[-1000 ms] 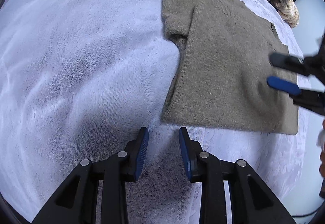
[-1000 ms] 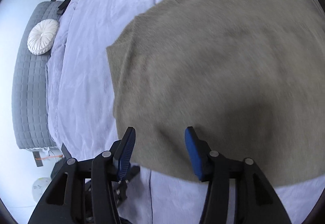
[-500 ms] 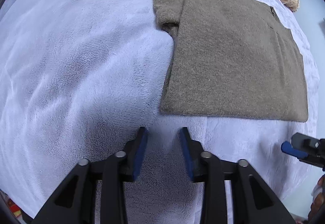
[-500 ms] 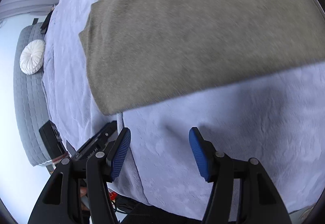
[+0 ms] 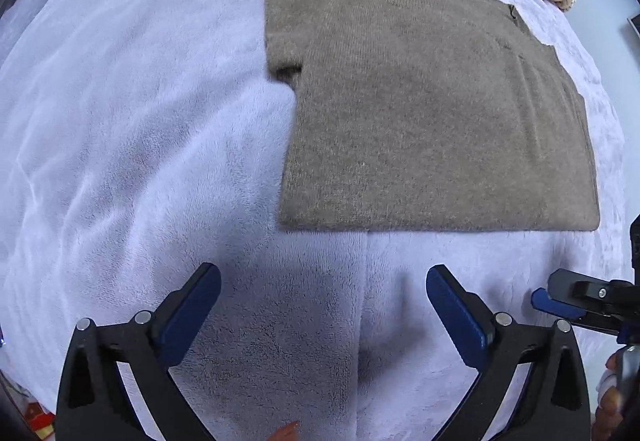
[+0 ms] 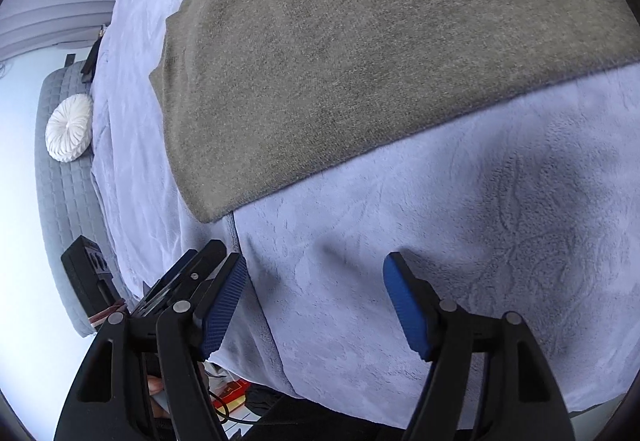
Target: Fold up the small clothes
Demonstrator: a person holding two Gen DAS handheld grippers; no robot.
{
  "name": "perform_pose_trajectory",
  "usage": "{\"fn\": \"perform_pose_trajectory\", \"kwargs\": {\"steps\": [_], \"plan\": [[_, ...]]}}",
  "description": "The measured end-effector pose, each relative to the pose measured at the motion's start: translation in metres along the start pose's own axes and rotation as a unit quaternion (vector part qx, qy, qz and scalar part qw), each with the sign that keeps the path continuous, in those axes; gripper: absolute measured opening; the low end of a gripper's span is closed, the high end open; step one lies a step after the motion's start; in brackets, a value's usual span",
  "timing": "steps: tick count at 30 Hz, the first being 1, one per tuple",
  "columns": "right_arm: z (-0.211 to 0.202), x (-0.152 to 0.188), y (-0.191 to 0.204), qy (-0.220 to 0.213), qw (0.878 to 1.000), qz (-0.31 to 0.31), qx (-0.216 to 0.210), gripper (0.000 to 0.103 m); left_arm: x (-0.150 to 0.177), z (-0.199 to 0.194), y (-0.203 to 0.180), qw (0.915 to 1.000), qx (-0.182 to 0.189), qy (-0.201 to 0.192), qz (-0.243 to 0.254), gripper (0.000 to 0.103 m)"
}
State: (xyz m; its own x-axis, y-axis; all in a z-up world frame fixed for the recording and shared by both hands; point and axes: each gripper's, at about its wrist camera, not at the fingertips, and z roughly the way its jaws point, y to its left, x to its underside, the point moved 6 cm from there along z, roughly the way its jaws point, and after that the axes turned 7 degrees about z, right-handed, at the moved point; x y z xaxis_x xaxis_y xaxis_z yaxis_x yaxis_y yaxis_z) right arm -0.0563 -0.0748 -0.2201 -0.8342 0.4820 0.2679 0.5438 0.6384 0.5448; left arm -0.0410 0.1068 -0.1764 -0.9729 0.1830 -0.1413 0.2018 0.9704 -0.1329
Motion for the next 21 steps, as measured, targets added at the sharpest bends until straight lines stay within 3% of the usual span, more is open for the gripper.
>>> {"fn": "perform_pose_trajectory", "kwargs": {"steps": [13, 21], "plan": [[0.021, -0.006, 0.022, -0.001, 0.999, -0.008, -0.045, 0.074, -0.017, 0.002, 0.024, 0.9980, 0.024, 0.024, -0.053, 0.103], [0.039, -0.012, 0.032, 0.005, 0.997, 0.004, -0.075, 0.074, -0.040, -0.010, 0.049, 0.9962, 0.053, -0.010, -0.068, 0.103]]}}
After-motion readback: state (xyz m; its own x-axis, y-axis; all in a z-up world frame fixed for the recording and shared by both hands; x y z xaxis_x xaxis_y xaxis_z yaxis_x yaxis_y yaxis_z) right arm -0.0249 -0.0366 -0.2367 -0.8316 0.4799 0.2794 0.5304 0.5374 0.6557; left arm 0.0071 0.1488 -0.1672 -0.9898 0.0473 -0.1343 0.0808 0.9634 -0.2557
